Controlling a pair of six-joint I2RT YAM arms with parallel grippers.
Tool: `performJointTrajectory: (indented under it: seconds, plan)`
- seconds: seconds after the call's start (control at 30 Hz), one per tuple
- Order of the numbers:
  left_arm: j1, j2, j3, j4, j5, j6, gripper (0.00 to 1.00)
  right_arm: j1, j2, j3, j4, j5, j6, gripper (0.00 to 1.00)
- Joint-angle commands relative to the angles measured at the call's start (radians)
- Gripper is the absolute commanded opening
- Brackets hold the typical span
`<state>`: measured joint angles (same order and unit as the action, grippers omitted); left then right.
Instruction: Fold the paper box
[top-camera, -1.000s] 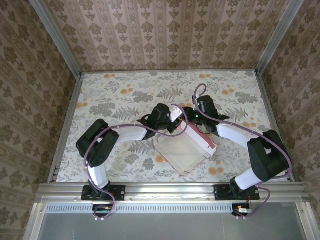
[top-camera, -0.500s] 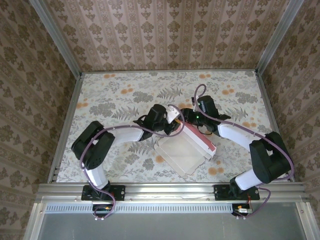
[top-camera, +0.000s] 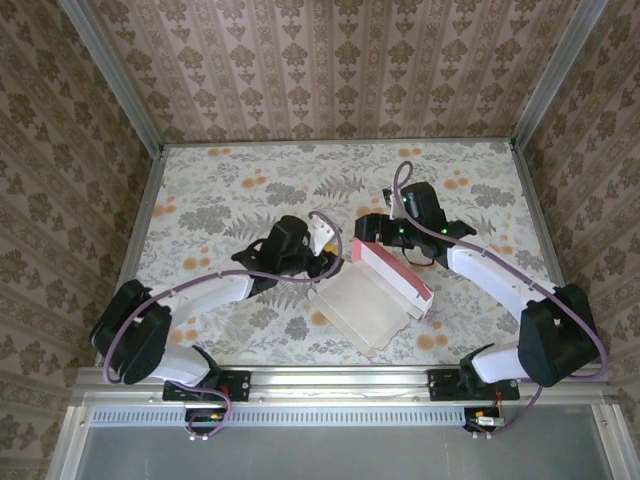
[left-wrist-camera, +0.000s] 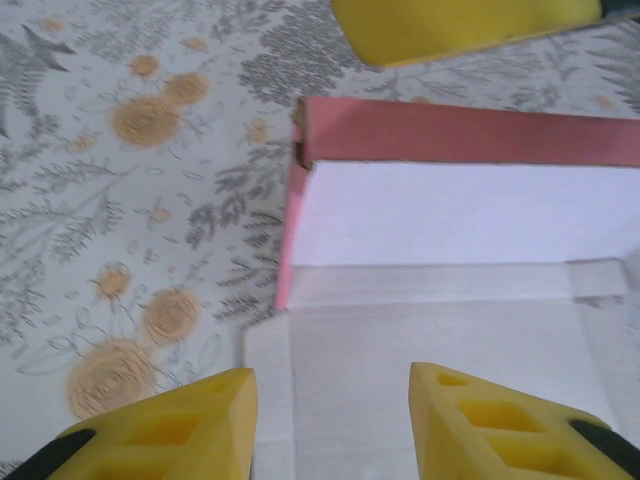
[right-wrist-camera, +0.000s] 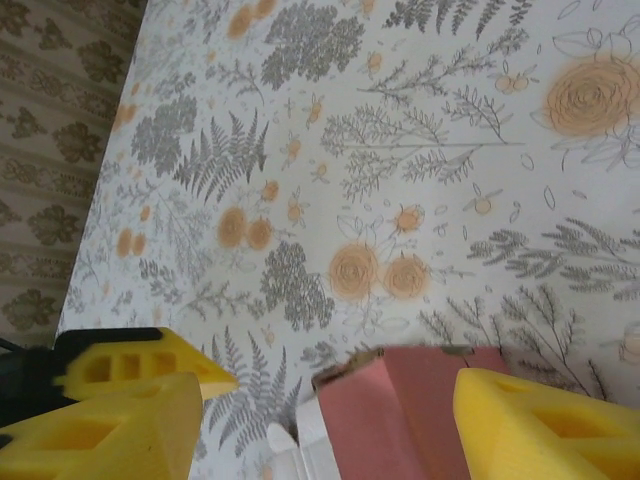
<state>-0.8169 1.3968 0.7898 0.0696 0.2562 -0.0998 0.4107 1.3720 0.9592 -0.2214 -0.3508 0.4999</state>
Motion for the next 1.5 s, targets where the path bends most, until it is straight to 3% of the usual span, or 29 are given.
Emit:
performJointTrajectory:
  seconds: [0.0,0.1,0.33,0.73,1.03,1.17,1.4,1.47]
  plan:
    - [-0.025,-0.021,-0.025,-0.138,0.105,-0.06,0.44,0.023,-0.043,0.085,-0.229,0.043,-0.142,0.71]
    - [-0.042,-0.033,-0.07,-0.137,0.133,-0.116,0.44,0.048,-0.056,0.132,-0.371,0.142,-0.23,0.73]
    - [-0.022,-0.164,-0.189,-0.034,0.141,-0.207,0.48,0.07,0.0,0.233,-0.492,0.208,-0.354,0.76]
    - [0.123,-0.262,-0.227,0.01,0.186,-0.245,0.47,0.114,0.204,0.357,-0.423,0.252,-0.452,0.76]
    - [0.148,-0.325,-0.235,0.009,0.21,-0.261,0.49,0.14,0.31,0.424,-0.432,0.301,-0.46,0.67]
    - [0.16,-0.364,-0.22,-0.014,0.226,-0.255,0.6,0.143,0.322,0.424,-0.438,0.307,-0.466,0.62]
    - [0.174,-0.371,-0.205,-0.041,0.229,-0.239,0.98,0.149,0.353,0.448,-0.446,0.312,-0.49,0.52]
    - [0.177,-0.374,-0.214,-0.035,0.23,-0.245,1.0,0.153,0.37,0.461,-0.454,0.324,-0.497,0.5]
